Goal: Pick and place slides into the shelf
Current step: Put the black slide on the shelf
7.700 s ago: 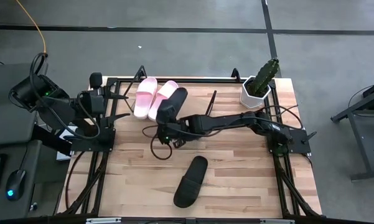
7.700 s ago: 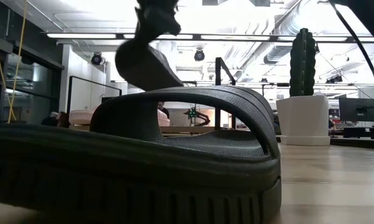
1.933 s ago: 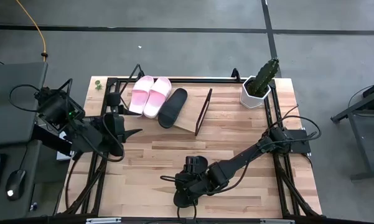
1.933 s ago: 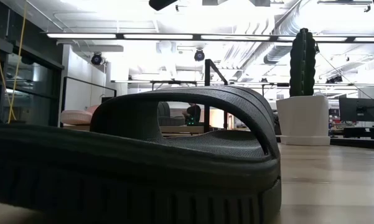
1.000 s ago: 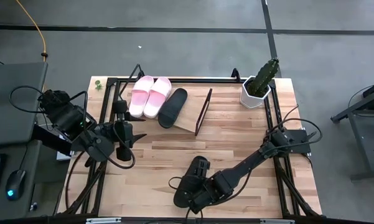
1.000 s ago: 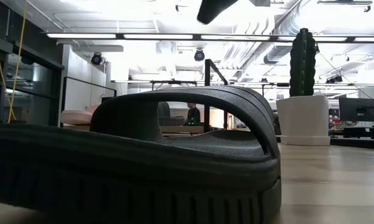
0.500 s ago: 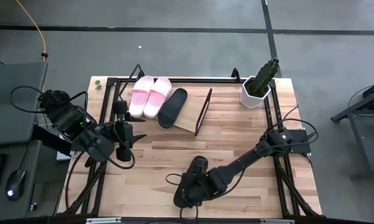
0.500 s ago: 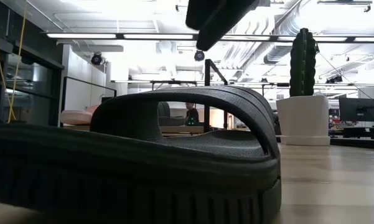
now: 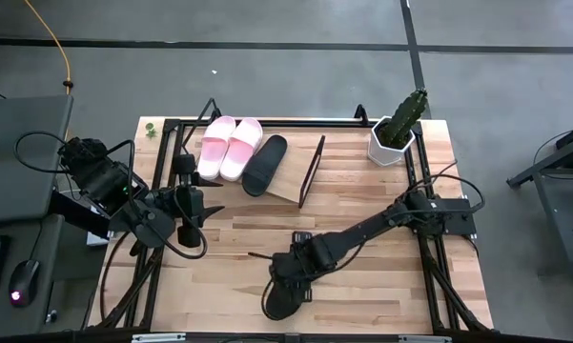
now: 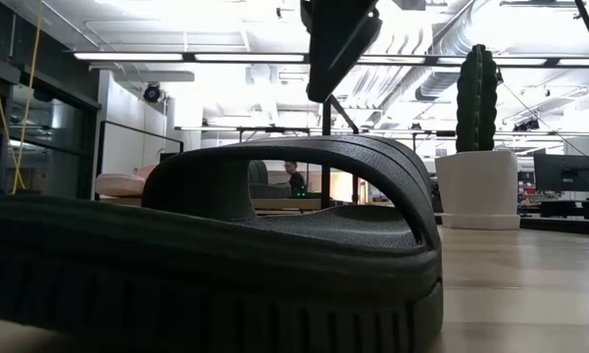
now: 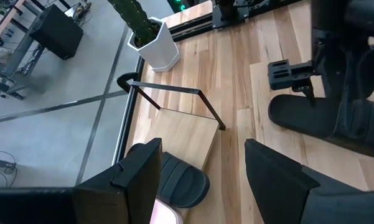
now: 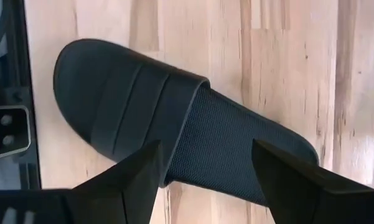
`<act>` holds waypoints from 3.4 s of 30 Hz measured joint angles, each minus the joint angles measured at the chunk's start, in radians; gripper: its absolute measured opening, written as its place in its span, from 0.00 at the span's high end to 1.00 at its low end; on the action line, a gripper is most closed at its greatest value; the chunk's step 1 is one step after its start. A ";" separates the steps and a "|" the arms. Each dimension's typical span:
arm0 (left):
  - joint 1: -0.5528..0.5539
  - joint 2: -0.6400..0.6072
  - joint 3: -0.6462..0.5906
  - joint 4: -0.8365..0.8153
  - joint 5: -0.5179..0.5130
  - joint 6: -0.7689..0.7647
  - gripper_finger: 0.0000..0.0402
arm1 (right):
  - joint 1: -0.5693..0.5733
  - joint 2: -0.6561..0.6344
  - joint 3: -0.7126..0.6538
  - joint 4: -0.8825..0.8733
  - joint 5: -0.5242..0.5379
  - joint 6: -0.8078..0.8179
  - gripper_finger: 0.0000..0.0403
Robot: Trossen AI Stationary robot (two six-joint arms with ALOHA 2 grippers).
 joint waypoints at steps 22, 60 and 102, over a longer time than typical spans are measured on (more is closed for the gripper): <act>0.000 0.000 0.000 -0.005 0.000 0.019 0.48 | -0.062 -0.089 0.000 -0.014 -0.068 -0.149 0.41; 0.000 0.000 0.000 -0.042 0.000 0.004 0.48 | -0.195 -0.088 0.000 0.138 -0.419 0.080 0.41; 0.000 0.000 0.000 -0.055 -0.004 -0.008 0.48 | -0.486 -0.595 0.000 -0.112 -0.461 -0.203 0.41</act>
